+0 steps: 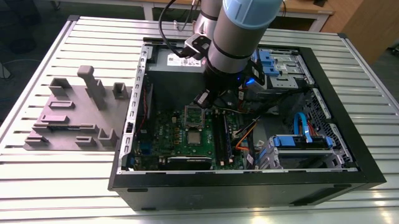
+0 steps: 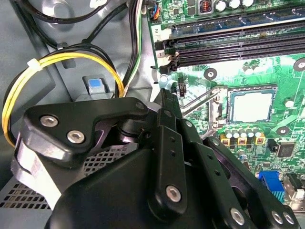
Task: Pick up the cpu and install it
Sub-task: 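Close the cpu cover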
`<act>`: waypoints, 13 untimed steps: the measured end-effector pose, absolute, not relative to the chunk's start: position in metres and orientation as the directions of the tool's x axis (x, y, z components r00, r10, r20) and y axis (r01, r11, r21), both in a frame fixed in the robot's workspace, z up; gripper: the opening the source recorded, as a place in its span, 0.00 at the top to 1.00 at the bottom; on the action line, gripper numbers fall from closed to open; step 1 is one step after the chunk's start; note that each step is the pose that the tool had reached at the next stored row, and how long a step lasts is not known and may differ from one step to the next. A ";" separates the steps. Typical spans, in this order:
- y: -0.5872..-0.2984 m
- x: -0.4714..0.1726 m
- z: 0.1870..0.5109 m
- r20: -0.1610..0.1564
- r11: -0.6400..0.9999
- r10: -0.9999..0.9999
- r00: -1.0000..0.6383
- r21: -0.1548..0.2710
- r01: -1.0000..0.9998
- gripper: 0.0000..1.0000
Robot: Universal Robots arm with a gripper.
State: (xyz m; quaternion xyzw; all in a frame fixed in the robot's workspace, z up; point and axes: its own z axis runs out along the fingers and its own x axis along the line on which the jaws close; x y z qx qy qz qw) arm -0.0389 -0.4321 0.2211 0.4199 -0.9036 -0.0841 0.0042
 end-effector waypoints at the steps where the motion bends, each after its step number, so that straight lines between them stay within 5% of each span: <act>1: -0.432 -0.039 0.221 -0.062 0.633 -0.760 -0.647 0.155 -0.758 0.90; 13: -0.432 -0.040 0.226 -0.056 0.635 -0.760 -0.647 0.150 -0.758 0.90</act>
